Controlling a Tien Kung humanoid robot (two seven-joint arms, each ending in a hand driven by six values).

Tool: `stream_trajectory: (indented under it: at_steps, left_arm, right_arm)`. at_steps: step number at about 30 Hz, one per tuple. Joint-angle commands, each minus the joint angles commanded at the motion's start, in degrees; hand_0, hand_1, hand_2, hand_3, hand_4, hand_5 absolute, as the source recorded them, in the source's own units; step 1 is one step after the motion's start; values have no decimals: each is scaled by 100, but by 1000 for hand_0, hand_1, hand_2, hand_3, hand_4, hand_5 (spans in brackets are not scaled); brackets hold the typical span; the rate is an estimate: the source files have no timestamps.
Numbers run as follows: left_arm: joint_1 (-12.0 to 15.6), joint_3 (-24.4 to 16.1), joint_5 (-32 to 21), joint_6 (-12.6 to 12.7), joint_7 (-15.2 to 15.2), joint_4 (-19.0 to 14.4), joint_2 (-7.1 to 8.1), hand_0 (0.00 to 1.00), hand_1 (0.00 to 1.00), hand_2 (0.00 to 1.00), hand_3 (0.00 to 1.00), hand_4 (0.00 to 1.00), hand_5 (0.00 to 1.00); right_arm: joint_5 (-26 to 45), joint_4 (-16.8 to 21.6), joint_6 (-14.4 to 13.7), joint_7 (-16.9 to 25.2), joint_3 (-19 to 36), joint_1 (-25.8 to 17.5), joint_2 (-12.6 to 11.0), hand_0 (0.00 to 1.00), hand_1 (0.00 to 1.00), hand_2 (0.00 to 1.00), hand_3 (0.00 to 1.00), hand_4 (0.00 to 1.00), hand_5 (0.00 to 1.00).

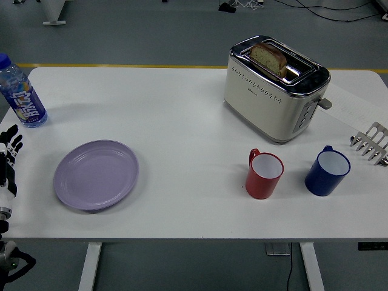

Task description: Push plate across desktop

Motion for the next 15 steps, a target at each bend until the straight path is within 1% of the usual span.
stream_trajectory:
  at_steps: [8,15]
  left_arm:
    - [-22,90,-66,-29,-34,73,-110,903,914,936,837,536,998]
    - [12,152,-96,-36,-61,68,-243,892,905,930,833,532,998]
  right_arm:
    - [-147,18,12,-49,77,-6,14,639,598,696,760,475,523]
    - [-182,22,21,-64,80,-9,14,640,597,695,760,474,524]
